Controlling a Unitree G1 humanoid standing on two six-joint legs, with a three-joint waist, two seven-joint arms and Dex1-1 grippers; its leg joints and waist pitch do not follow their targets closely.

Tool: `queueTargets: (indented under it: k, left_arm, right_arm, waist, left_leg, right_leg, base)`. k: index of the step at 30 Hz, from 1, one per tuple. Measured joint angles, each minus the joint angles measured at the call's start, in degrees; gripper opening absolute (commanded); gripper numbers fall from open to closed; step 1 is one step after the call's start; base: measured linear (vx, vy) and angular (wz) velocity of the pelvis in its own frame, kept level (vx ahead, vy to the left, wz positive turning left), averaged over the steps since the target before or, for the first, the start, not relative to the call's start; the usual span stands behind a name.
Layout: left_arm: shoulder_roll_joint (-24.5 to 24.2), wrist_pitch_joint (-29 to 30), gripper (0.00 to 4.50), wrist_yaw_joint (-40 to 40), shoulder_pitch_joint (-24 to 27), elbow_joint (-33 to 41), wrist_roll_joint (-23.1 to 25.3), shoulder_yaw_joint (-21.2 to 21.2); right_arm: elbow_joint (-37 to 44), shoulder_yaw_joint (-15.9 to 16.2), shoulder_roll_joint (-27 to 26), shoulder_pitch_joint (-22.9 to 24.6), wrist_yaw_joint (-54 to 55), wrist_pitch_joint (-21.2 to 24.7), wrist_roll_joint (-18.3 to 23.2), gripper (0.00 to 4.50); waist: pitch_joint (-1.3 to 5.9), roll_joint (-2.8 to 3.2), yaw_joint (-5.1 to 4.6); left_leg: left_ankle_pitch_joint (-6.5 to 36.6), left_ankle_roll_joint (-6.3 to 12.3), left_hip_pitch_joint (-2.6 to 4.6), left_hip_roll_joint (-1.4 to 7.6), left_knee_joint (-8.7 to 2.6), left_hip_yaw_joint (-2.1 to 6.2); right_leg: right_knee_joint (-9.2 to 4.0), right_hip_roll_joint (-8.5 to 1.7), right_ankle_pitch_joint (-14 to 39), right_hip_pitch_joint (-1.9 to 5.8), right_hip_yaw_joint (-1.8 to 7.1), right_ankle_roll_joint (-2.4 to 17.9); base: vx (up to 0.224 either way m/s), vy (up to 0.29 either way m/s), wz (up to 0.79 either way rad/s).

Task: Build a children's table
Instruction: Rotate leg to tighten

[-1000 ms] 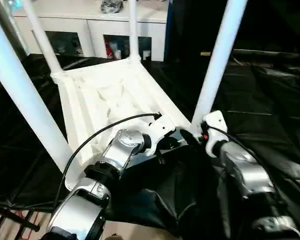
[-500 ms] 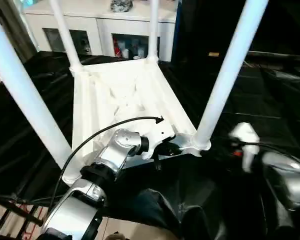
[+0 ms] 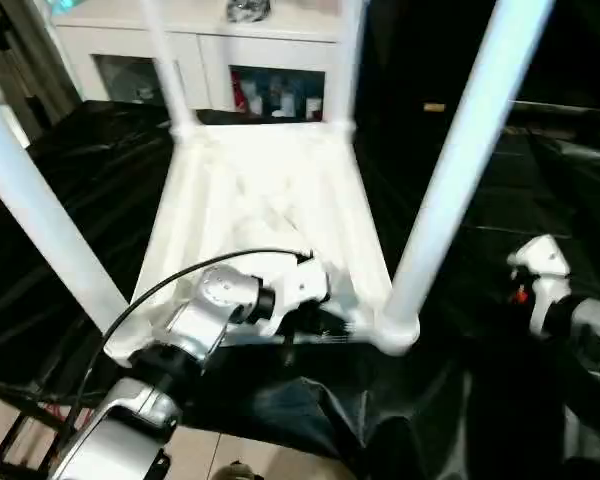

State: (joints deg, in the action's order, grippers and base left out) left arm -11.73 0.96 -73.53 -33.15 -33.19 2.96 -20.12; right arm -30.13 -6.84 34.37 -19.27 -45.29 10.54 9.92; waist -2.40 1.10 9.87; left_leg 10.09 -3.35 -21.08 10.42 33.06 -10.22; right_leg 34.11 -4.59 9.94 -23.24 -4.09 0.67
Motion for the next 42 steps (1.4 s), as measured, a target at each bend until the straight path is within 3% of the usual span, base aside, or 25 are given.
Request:
queueTargets:
  k: [6,19,22,25,29,33,37,39,40,42]
  left_arm:
    - [-0.57,-2.61,0.00,-1.95,1.13,1.53,-0.15,-0.91]
    - [-5.29,-6.62,0.00,-9.76,3.81,5.63,-3.06,-1.78]
    - [-5.88,-9.93,0.00,-9.20,4.32,5.69,-3.11,-1.75]
    - [-5.57,-11.13,0.59,-8.37,4.74,6.05,-4.37,-0.57]
    - [-4.97,-10.94,0.89,-5.78,5.37,11.94,-8.47,3.75]
    - [-3.42,-7.39,1.05,2.67,8.57,19.45,-12.91,10.15]
    - [0.78,-7.84,1.33,17.04,10.99,21.98,-16.42,19.77]
    - [2.23,-8.21,1.40,23.42,12.74,23.42,-15.15,22.10]
    - [3.63,-8.08,1.49,28.39,14.38,24.06,-13.12,23.68]
    - [6.76,-6.26,1.71,37.94,17.65,25.44,-9.23,26.59]
  right_arm:
    - [-4.22,-3.97,-2.53,-3.18,10.14,-1.12,-1.00,3.67]
    - [-4.10,-3.49,-9.54,-3.46,14.40,-3.90,-0.76,3.67]
    - [-3.77,-3.50,-10.22,-3.40,15.00,-4.09,-0.76,3.67]
    - [-2.40,-3.44,-11.82,-2.91,15.96,-4.40,-0.72,3.73]
    - [1.35,-3.44,-13.11,-1.81,17.51,-4.30,-0.52,3.73]
    - [8.70,-3.38,-13.89,2.19,19.83,-2.23,-0.60,3.73]
    - [14.77,-3.38,-14.12,3.18,27.68,1.75,-4.28,3.73]
    - [17.65,-3.98,-15.08,4.28,29.82,2.24,-5.22,3.73]
    - [20.34,-4.02,-15.98,5.86,30.56,2.61,-5.33,3.99]
    - [24.95,-4.01,-18.29,8.92,31.15,2.89,-4.83,4.08]
  waist:
    - [0.01,0.02,-0.32]
    - [-0.04,0.05,-0.29]
    - [-0.05,0.05,-0.35]
    - [-0.06,0.03,-0.44]
    - [-0.07,-0.01,-0.80]
    - [-0.07,0.01,-1.55]
    - [-0.11,-0.01,-2.42]
    - [-0.14,-0.25,-2.79]
    - [-0.14,-0.38,-2.97]
    - [-0.17,-0.46,-3.32]
  left_leg:
    - [0.01,0.02,0.00,-0.04,-0.02,-0.10]
    - [0.04,0.06,-0.12,-0.02,0.01,-0.12]
    - [0.04,0.05,-0.12,-0.02,0.02,-0.12]
    - [0.04,0.05,-0.12,-0.02,0.04,-0.13]
    - [0.05,0.04,-0.07,-0.01,0.04,-0.16]
    - [0.05,0.04,-0.06,0.00,-0.01,-0.17]
    - [0.03,0.02,0.01,-0.01,0.03,-0.17]
    - [0.03,0.02,0.05,0.00,0.00,-0.16]
    - [0.04,0.01,0.04,0.01,-0.07,-0.14]
    - [0.06,0.01,-0.01,0.03,-0.12,-0.12]
  right_leg:
    - [0.06,-0.11,0.03,0.00,0.00,-0.05]
    - [0.08,-0.13,0.03,-0.08,-0.03,-0.05]
    - [0.08,-0.13,0.03,-0.08,-0.03,-0.05]
    - [0.10,-0.13,0.02,-0.08,-0.02,-0.04]
    - [0.14,-0.13,0.02,-0.08,0.00,-0.03]
    - [0.14,-0.12,0.04,-0.08,-0.01,-0.06]
    - [0.13,-0.11,0.19,-0.05,0.00,-0.34]
    - [0.12,-0.09,0.23,-0.02,0.01,-0.41]
    - [0.08,-0.07,0.27,0.02,0.01,-0.47]
    - [-0.04,-0.02,0.29,-0.01,0.00,-0.51]
  base:
    - [0.000,0.000,0.00]
    - [0.000,0.000,0.00]
    - [0.000,0.000,0.00]
    - [0.000,0.000,0.00]
    - [0.000,0.000,0.00]
    - [0.000,0.000,0.00]
    - [0.000,0.000,0.00]
    - [0.000,0.000,0.00]
    - [0.000,0.000,0.00]
    - [0.000,0.000,0.00]
